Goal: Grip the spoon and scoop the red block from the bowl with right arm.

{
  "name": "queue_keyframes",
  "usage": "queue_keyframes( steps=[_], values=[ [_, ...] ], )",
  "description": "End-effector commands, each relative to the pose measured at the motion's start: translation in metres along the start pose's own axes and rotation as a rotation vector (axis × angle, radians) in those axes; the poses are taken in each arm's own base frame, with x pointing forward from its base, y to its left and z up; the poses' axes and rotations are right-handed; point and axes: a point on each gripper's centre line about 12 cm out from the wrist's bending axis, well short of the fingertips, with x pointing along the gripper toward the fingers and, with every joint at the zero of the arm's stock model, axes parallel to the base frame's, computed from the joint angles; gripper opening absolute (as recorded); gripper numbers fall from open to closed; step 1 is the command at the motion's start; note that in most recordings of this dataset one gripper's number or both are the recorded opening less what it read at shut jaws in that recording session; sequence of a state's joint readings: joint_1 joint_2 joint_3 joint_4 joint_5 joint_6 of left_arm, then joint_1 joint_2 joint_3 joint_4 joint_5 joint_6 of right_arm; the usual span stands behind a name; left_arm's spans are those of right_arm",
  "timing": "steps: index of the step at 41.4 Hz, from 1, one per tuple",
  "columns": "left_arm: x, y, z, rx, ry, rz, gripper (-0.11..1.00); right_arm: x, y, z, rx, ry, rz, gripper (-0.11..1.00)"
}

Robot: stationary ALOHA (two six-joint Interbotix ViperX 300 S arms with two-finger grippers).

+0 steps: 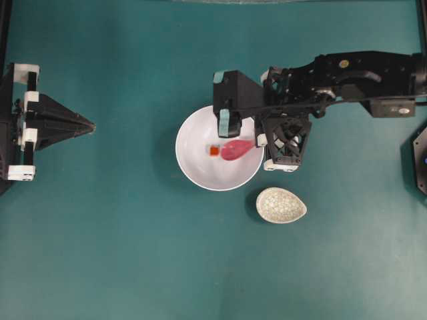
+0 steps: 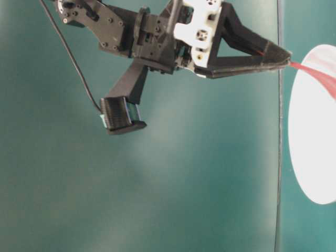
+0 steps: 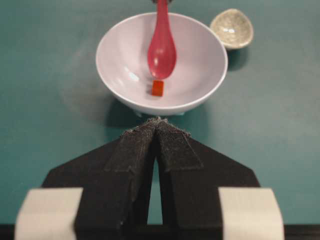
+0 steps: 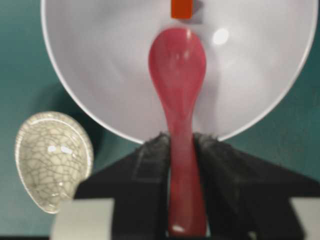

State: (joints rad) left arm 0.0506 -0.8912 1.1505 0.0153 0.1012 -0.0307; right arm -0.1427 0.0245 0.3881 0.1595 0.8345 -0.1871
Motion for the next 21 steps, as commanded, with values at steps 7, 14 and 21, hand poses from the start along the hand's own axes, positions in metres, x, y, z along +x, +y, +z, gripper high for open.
queue_keyframes(
  steps=[7, 14, 21],
  values=[
    [0.001, 0.001, 0.006, 0.004, -0.012, 0.003, 0.00, -0.009, 0.001, 0.015, -0.019, -0.044, -0.010, 0.24],
    [0.001, 0.001, 0.005, 0.005, -0.011, 0.003, 0.00, -0.007, 0.001, 0.019, -0.020, -0.048, -0.010, 0.24],
    [0.001, 0.001, 0.005, 0.005, -0.011, 0.003, 0.00, -0.004, 0.000, 0.026, -0.021, -0.068, -0.014, 0.24]
  ],
)
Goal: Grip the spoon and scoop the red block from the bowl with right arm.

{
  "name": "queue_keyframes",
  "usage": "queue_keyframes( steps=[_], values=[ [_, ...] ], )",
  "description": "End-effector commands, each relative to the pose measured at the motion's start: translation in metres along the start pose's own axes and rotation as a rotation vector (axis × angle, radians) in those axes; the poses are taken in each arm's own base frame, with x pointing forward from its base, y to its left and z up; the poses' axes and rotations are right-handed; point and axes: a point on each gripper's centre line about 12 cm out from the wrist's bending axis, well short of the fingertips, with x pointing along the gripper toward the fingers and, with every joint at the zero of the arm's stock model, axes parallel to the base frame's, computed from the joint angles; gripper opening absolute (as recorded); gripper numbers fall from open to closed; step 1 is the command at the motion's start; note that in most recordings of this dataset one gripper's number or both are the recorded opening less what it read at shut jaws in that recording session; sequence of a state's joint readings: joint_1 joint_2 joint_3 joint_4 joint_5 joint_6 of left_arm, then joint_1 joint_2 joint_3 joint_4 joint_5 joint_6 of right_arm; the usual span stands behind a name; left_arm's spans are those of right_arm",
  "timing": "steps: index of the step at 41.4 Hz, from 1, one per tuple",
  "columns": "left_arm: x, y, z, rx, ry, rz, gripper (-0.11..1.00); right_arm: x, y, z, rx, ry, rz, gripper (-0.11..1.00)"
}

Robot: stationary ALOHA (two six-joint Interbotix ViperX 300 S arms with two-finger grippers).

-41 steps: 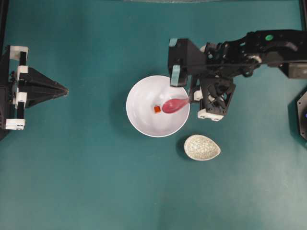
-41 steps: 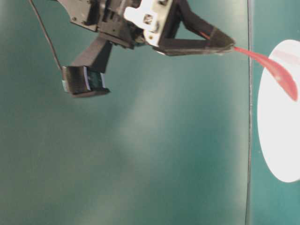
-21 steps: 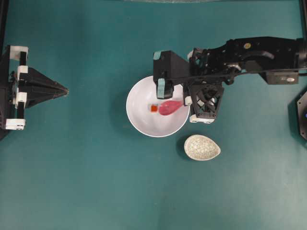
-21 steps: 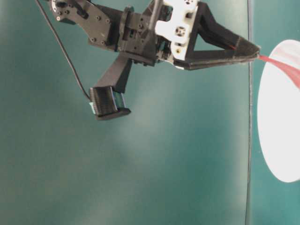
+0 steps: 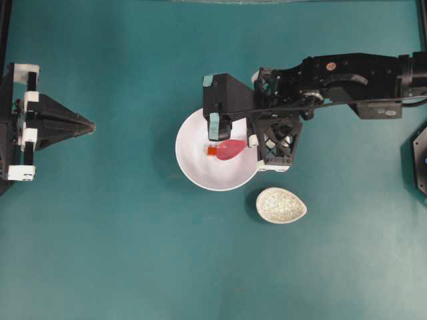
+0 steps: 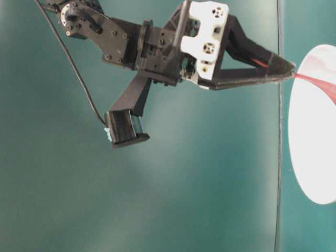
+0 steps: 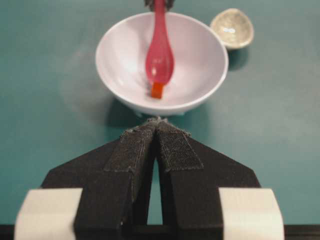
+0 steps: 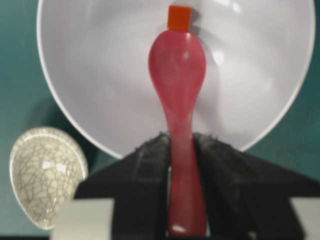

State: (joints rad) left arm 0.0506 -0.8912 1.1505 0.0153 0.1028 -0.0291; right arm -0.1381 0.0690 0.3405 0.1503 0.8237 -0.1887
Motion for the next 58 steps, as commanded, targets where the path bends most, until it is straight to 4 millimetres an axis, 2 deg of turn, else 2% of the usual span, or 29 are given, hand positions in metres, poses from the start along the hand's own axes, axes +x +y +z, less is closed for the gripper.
queue_keyframes(
  steps=[1, 15, 33, 58],
  values=[
    [0.001, 0.001, 0.006, 0.002, -0.014, 0.003, 0.00, -0.010, 0.001, 0.014, -0.010, -0.060, -0.007, 0.24],
    [0.001, 0.001, 0.005, 0.004, -0.012, 0.003, 0.00, -0.011, -0.001, 0.038, -0.001, -0.144, -0.017, 0.24],
    [0.001, 0.001, 0.006, 0.002, -0.014, 0.003, 0.00, -0.021, 0.002, 0.052, -0.004, -0.191, -0.015, 0.24],
    [0.001, 0.001, 0.006, 0.004, -0.014, 0.003, 0.00, -0.037, 0.005, 0.038, -0.008, -0.192, -0.016, 0.24]
  ],
)
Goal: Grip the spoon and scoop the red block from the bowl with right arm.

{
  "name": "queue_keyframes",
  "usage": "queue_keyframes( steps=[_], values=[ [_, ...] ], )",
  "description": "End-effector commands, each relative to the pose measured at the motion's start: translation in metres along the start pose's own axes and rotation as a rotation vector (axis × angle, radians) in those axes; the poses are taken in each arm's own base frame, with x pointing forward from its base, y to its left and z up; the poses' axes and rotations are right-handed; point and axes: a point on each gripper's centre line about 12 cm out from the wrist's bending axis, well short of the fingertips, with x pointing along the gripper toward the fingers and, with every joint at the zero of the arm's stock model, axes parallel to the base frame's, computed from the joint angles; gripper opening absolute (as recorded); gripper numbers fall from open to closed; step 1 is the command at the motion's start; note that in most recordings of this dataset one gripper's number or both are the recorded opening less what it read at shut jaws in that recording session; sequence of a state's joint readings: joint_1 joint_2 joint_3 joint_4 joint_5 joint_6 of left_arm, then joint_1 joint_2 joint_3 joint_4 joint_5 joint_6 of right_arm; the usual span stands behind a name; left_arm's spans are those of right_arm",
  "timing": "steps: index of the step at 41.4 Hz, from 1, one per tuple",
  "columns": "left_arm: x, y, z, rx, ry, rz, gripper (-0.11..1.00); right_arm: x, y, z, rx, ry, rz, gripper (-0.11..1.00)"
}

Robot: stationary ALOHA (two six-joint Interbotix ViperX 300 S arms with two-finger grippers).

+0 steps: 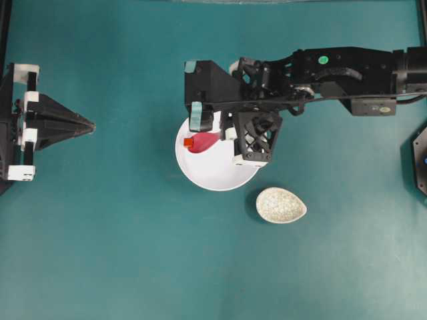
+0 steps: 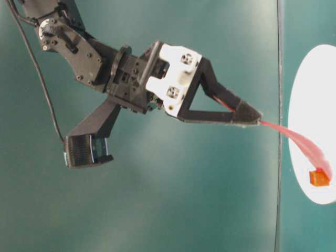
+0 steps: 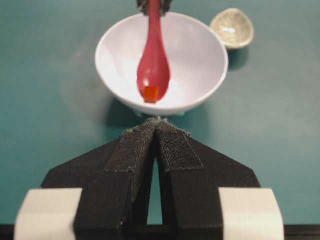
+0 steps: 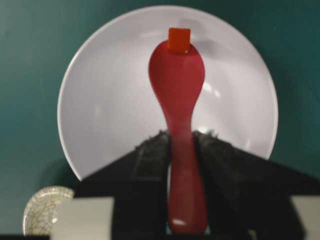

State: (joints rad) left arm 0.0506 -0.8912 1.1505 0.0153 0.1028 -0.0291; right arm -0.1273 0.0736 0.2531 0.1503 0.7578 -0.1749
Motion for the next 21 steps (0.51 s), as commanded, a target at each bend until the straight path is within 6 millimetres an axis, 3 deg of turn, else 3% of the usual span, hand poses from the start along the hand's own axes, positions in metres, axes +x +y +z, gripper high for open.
queue_keyframes(
  steps=[1, 21],
  values=[
    [0.001, 0.001, 0.005, 0.002, -0.012, 0.003, 0.00, -0.018, 0.002, 0.005, -0.003, -0.046, -0.002, 0.24],
    [0.000, 0.001, 0.006, 0.000, -0.014, 0.003, 0.00, -0.026, 0.004, -0.017, 0.001, -0.101, -0.014, 0.24]
  ],
)
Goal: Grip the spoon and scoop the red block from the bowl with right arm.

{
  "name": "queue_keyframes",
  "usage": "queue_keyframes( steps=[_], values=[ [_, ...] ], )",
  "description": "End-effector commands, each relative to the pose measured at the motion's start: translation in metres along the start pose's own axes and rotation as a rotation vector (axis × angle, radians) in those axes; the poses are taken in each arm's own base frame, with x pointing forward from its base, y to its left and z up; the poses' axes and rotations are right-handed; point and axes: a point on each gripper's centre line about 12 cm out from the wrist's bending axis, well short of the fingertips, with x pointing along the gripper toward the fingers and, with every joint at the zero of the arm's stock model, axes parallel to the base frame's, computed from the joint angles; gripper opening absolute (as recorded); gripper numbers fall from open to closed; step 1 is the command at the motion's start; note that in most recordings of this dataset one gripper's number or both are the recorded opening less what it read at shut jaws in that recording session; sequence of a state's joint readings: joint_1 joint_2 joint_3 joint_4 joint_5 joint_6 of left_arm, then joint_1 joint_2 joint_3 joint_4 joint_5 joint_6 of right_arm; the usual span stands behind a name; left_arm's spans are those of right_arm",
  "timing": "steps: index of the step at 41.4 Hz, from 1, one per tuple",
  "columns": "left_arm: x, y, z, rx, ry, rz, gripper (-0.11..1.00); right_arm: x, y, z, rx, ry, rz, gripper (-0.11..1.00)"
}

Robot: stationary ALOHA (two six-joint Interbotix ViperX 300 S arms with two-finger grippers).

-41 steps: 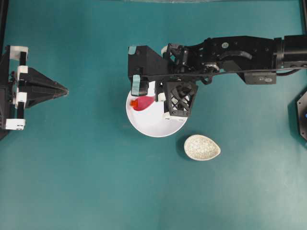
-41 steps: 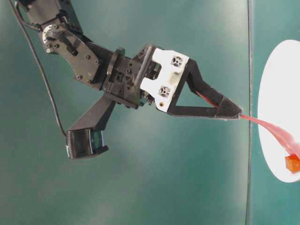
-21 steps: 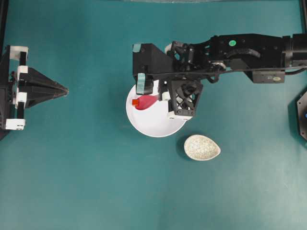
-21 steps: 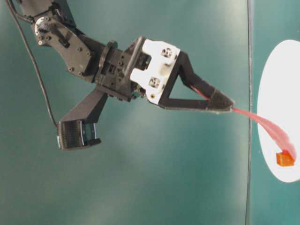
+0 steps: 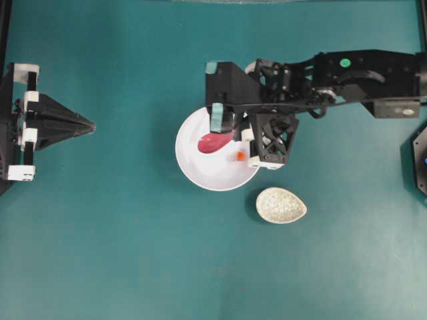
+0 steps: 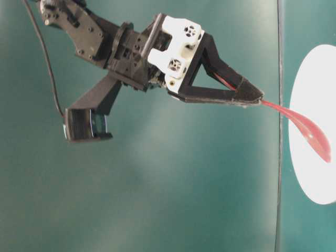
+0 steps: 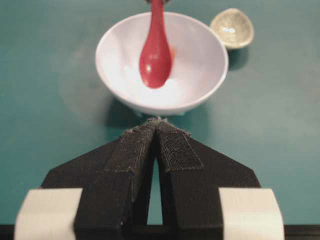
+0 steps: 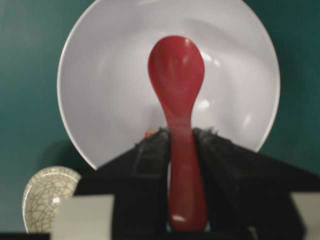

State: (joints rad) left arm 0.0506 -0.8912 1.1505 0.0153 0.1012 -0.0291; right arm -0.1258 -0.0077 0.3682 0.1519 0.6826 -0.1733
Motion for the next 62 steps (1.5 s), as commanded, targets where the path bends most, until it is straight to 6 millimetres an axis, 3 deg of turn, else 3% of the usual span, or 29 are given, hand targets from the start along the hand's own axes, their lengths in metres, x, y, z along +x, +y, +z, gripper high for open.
queue_keyframes(
  steps=[1, 12, 22, 35, 62],
  values=[
    [0.000, 0.001, 0.005, 0.002, -0.012, 0.003, 0.00, -0.017, 0.002, 0.004, -0.005, -0.061, -0.003, 0.24],
    [0.001, 0.001, 0.005, 0.000, -0.011, 0.003, 0.00, -0.030, 0.004, -0.001, -0.006, -0.025, 0.007, 0.24],
    [0.001, 0.001, 0.005, 0.000, -0.012, 0.003, 0.00, -0.029, 0.005, -0.008, -0.005, 0.038, 0.017, 0.24],
    [0.001, 0.001, 0.005, 0.000, -0.011, 0.003, 0.00, -0.013, 0.005, -0.017, 0.038, 0.123, 0.028, 0.24],
    [0.001, 0.001, 0.005, 0.002, -0.011, 0.003, 0.00, -0.011, 0.007, -0.021, 0.050, 0.194, 0.042, 0.24]
  ],
)
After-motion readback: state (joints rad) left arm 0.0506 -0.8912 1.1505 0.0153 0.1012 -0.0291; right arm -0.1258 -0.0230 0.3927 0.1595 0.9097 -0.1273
